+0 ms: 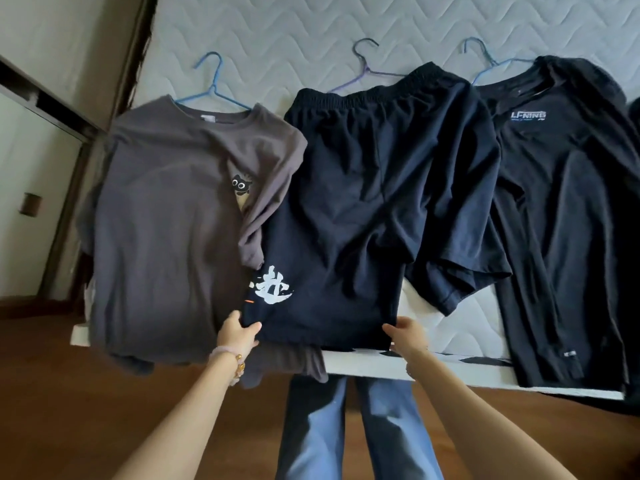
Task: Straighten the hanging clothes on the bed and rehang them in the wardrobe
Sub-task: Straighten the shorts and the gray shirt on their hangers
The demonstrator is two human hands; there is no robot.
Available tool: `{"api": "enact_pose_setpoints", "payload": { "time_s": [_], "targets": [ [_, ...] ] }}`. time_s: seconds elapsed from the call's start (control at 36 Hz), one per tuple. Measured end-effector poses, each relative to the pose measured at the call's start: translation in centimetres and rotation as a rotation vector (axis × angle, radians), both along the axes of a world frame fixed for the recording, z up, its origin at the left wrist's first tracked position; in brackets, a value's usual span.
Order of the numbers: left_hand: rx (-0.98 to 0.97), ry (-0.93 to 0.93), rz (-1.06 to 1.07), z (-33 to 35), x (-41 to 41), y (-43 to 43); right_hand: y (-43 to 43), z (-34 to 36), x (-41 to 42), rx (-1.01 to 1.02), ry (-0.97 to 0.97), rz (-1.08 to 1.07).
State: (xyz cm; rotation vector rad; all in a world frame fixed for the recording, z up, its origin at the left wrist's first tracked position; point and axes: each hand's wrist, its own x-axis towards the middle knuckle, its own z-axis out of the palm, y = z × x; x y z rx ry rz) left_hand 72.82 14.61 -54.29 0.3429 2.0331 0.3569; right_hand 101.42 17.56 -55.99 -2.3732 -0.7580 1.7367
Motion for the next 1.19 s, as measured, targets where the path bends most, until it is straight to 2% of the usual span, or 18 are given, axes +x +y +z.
{"api": "enact_pose_setpoints", "payload": {
  "time_s": [0.08,0.14,0.19,0.28,0.39,0.53,0.69,0.81,0.97,1.08,1.19],
  "targets": [
    [0.05,0.39,-0.235,0.9,0.9,0.4,0.0,0.4,1.5,0.002,-0.036,0.053],
    [0.154,0.53,-0.277,2.1,2.3,0.8,0.0,0.6,3.2,0.064,-0.104,0.058],
    [0.281,0.581,-0.348,2.6,4.1,1.1,0.2,1.2,5.2,0.129,-0.163,0.039],
    [0.388,0.403,-0.48,2.9,7.8,1.6,1.2,2.1,8.4,0.209,-0.234,-0.016],
    [0.309,0.042,-0.523,2.6,14.4,3.0,3.3,2.4,12.7,0.246,-0.35,-0.091],
    [0.187,-0.144,-0.445,1.1,22.7,5.0,6.9,2.4,17.0,0.302,-0.383,-0.079],
    [0.054,-0.213,-0.066,-1.1,29.6,7.7,10.6,1.9,19.4,0.461,-0.379,0.144],
    [0.061,-0.173,0.115,-2.5,30.8,8.3,13.4,2.1,17.7,0.424,-0.293,0.188],
    [0.086,-0.162,0.076,-2.5,30.6,8.2,17.2,1.6,12.7,0.223,-0.13,0.108],
    [0.115,-0.24,0.096,-2.1,30.6,8.0,18.3,1.0,10.7,0.098,-0.259,0.133],
    [0.125,-0.278,0.142,-2.1,30.5,7.7,18.2,0.3,10.7,0.108,-0.341,0.241]
  ]
}}
